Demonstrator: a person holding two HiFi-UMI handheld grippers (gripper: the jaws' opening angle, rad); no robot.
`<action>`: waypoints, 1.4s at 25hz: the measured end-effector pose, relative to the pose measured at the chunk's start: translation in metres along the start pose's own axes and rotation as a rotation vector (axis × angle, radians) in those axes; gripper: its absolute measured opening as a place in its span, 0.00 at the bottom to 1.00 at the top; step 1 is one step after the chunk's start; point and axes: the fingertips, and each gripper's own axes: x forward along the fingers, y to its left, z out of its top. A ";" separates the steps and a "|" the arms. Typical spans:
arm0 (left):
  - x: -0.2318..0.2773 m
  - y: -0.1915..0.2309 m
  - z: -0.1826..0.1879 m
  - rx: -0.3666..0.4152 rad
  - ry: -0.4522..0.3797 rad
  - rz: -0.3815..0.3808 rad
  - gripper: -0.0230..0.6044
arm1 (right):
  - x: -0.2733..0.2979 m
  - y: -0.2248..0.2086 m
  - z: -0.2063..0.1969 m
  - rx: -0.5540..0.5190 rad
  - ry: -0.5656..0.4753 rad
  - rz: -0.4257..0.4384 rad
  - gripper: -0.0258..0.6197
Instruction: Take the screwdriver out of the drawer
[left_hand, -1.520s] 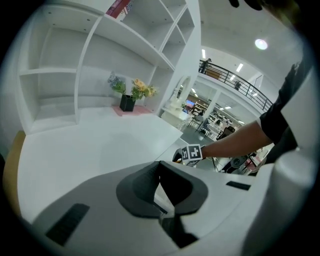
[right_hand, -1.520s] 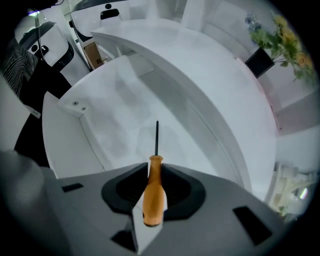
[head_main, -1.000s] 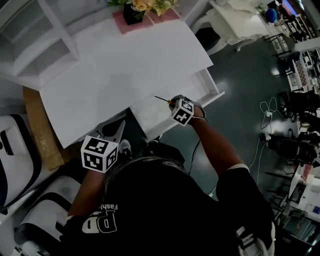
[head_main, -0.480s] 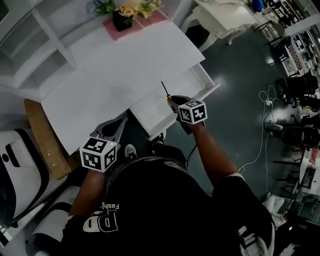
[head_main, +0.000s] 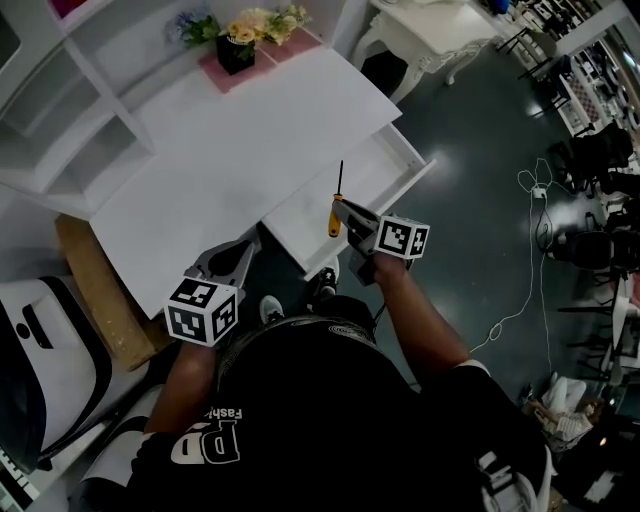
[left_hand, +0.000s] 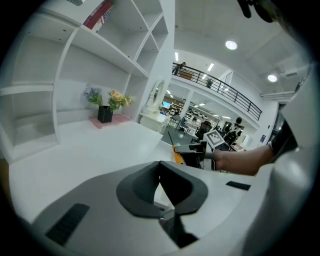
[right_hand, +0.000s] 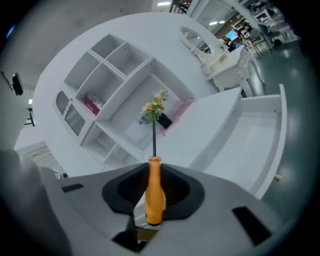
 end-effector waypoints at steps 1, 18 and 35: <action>-0.001 -0.002 0.000 0.004 -0.002 -0.005 0.06 | -0.004 0.007 0.001 0.033 -0.021 0.018 0.17; -0.027 -0.026 0.016 0.062 -0.061 -0.083 0.06 | -0.054 0.082 0.013 0.121 -0.196 0.118 0.17; -0.029 -0.092 0.025 0.042 -0.174 -0.037 0.06 | -0.120 0.141 0.030 0.066 -0.236 0.314 0.17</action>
